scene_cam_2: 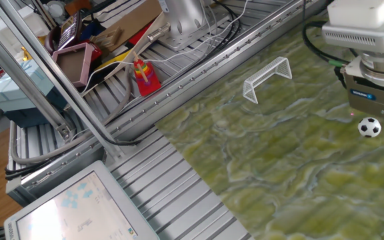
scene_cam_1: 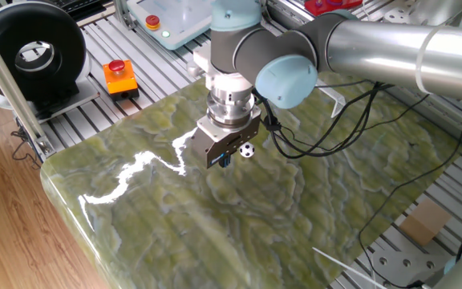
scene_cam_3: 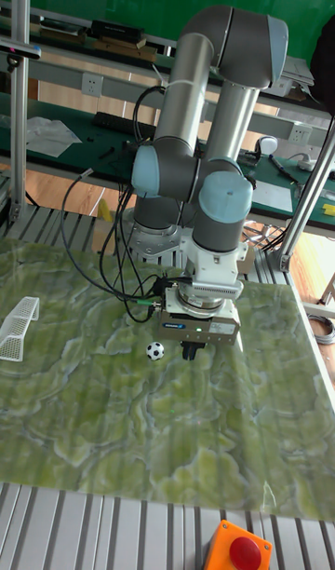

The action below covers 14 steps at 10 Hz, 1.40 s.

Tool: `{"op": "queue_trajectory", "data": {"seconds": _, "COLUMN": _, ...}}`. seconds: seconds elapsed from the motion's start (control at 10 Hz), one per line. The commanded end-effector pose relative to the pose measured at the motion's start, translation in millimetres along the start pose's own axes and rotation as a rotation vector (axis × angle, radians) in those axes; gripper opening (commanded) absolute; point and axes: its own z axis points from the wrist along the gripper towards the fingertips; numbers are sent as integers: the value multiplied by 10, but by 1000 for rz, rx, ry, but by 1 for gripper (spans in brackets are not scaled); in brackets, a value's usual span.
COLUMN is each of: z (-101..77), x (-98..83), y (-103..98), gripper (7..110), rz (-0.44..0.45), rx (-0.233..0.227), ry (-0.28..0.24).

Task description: Push the soccer ball into the goal

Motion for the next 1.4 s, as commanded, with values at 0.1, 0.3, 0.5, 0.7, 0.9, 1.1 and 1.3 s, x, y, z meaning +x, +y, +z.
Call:
{"op": "queue_trajectory", "data": {"seconds": 0.1, "z": 22, "x": -19, "y": 84, "gripper": 7, "rz": 30, "rx": -41, "ry": -2}}
{"op": "queue_trajectory", "data": {"seconds": 0.3, "z": 28, "x": -3, "y": 53, "gripper": 7, "rz": 35, "rx": -33, "ry": 4}}
{"op": "queue_trajectory", "data": {"seconds": 0.5, "z": 24, "x": -18, "y": 6, "gripper": 7, "rz": 35, "rx": -27, "ry": 1}}
{"op": "queue_trajectory", "data": {"seconds": 0.7, "z": -10, "x": -51, "y": -2, "gripper": 7, "rz": 43, "rx": -32, "ry": -2}}
{"op": "queue_trajectory", "data": {"seconds": 0.9, "z": -75, "x": -75, "y": -26, "gripper": 7, "rz": 61, "rx": -35, "ry": -2}}
{"op": "queue_trajectory", "data": {"seconds": 1.1, "z": -87, "x": -84, "y": -74, "gripper": 7, "rz": 61, "rx": -33, "ry": -3}}
{"op": "queue_trajectory", "data": {"seconds": 1.3, "z": -81, "x": -84, "y": -66, "gripper": 7, "rz": 75, "rx": -47, "ry": -4}}
